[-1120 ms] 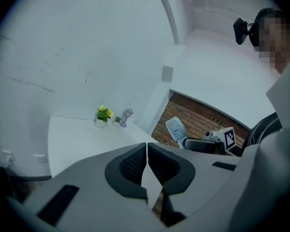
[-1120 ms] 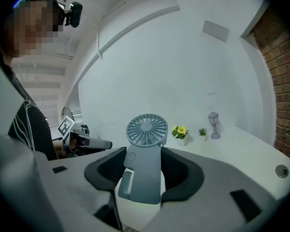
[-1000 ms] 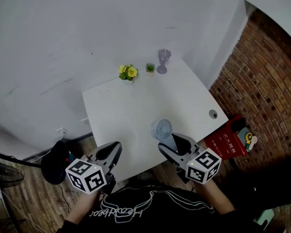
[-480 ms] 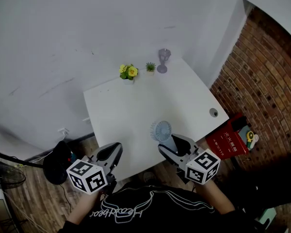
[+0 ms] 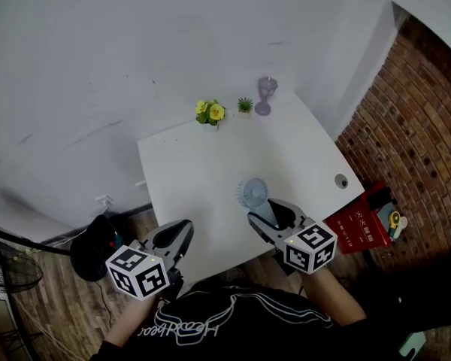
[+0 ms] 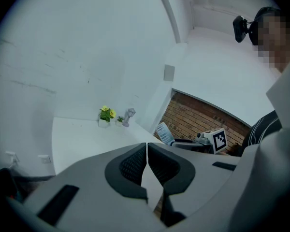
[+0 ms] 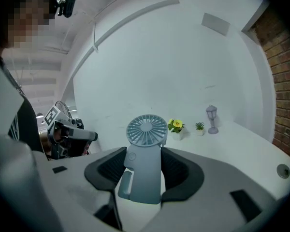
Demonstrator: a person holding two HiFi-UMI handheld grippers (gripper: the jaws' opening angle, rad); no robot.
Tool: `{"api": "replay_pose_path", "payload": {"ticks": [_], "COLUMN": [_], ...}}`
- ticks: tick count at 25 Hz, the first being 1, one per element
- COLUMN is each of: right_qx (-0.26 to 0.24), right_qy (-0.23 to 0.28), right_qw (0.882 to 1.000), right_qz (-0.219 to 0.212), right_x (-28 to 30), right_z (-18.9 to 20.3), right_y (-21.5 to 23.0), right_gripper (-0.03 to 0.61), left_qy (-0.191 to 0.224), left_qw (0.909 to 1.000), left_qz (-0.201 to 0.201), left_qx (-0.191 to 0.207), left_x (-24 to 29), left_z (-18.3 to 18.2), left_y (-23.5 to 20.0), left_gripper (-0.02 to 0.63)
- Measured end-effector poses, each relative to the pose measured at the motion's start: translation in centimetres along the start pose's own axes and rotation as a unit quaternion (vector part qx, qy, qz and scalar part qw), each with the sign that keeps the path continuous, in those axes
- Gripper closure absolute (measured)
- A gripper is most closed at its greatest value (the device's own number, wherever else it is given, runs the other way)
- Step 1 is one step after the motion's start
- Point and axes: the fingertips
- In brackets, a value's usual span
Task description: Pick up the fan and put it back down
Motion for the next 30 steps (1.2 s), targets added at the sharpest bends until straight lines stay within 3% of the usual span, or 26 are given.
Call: {"api": "replay_pose_path", "payload": {"ticks": [9,20,30], "right_qx": [0.013,-0.014,-0.035], "right_qy": [-0.078,-0.193,-0.24], "right_qw": [0.996,0.979,0.967], "right_qz": [0.043,0.063,0.073], "right_x": [5.5,10.8,11.9], "right_z": [3.4,11.7,14.9], "right_y": [5.4,9.8,11.0], "right_gripper": [0.354,0.354,0.353], "left_qy": [0.02,0.035,0.044], "left_qw": [0.9993,0.9972,0.9944], "left_qz": [-0.032,-0.065,-0.089], "left_qx": [-0.002,-0.014,-0.036], "left_x": [-0.6,-1.0,-1.5], "left_z": [-1.7,-2.3,-1.6], "left_y": [-2.9,-5.7,-8.2], "left_gripper": [0.578,0.578,0.578]}}
Point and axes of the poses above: the fingertips, and each gripper's own axes: x forward along the fingers, y to its right, z out of its underside
